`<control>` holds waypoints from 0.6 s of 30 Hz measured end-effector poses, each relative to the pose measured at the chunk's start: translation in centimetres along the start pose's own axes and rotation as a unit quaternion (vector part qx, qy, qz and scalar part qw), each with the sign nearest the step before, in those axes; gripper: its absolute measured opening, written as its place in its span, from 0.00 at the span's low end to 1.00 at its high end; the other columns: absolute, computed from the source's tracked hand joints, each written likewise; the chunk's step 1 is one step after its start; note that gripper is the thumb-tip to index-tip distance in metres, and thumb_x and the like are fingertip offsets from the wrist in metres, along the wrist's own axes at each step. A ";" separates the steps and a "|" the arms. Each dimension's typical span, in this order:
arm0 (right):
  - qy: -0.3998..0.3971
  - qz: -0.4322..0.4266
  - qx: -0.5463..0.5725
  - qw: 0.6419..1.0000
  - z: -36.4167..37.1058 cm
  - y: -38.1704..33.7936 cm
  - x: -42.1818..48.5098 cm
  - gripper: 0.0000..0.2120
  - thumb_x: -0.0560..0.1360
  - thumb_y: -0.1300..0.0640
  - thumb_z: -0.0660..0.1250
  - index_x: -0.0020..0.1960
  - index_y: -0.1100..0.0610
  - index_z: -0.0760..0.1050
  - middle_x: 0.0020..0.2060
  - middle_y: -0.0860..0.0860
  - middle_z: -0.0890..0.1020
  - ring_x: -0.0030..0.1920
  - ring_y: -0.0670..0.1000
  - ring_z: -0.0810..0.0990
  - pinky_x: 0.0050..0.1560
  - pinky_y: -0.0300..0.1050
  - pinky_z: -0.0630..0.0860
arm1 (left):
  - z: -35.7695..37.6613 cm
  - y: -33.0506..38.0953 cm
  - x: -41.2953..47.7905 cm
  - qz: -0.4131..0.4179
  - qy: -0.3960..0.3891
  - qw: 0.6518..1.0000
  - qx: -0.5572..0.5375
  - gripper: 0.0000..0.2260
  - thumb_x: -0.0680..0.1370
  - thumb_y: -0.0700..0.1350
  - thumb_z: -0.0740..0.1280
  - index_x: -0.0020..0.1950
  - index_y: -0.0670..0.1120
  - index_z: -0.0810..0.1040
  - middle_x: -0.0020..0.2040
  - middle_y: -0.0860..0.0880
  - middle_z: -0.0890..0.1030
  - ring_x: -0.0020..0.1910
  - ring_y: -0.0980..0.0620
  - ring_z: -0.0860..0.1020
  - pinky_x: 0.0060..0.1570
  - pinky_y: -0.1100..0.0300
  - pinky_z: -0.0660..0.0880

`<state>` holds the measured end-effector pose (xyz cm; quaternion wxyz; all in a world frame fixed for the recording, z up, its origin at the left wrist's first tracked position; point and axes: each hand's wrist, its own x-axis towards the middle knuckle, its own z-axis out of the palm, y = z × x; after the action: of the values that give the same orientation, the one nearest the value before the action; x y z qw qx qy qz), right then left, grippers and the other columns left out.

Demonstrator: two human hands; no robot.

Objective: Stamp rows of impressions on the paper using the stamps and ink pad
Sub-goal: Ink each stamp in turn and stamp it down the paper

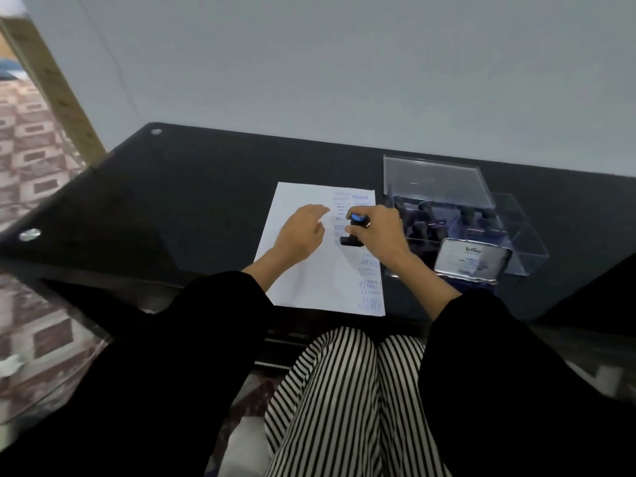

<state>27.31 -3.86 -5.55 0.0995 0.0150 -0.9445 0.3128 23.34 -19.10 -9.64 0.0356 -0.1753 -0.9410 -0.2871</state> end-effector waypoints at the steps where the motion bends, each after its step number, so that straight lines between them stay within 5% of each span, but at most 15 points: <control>1: -0.003 0.001 0.001 1.000 0.3 0.1 0.1 0.07 0.73 0.61 0.70 0.50 0.61 0.80 0.40 0.54 0.80 0.37 0.49 0.75 0.45 0.38 0.73 | 0.4 -0.3 0.0 0.002 -0.008 1.000 0.014 0.19 0.81 0.39 0.54 0.73 0.43 0.64 0.74 0.45 0.64 0.74 0.47 0.60 0.72 0.57 0.55; 4: -0.010 -0.002 0.001 1.000 0.9 0.1 0.1 0.06 0.73 0.61 0.70 0.49 0.61 0.80 0.40 0.56 0.82 0.39 0.52 0.79 0.49 0.45 0.78 | 1.3 -1.0 0.1 -0.001 -0.030 0.998 0.062 0.20 0.82 0.42 0.53 0.75 0.44 0.61 0.76 0.45 0.59 0.77 0.46 0.53 0.73 0.52 0.52; 11: -0.017 -0.017 -0.015 1.000 1.5 -0.2 -0.2 0.08 0.74 0.61 0.69 0.52 0.61 0.80 0.45 0.56 0.83 0.41 0.49 0.77 0.48 0.38 0.73 | 2.1 -1.5 -0.3 -0.009 -0.054 0.993 0.105 0.21 0.83 0.45 0.50 0.76 0.44 0.56 0.77 0.47 0.55 0.77 0.46 0.50 0.74 0.50 0.48; 18: 0.010 -0.052 -0.077 0.996 2.6 0.3 -1.1 0.09 0.75 0.60 0.67 0.54 0.60 0.77 0.45 0.57 0.80 0.45 0.55 0.78 0.48 0.45 0.73 | 2.5 -1.6 -0.5 -0.005 -0.040 0.991 0.127 0.21 0.83 0.46 0.49 0.76 0.44 0.55 0.78 0.47 0.54 0.77 0.46 0.50 0.74 0.50 0.47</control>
<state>27.91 -5.19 -8.05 0.1260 0.0529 -0.9627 0.2336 23.37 -19.06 -12.67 0.0183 -0.1759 -0.9714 -0.1583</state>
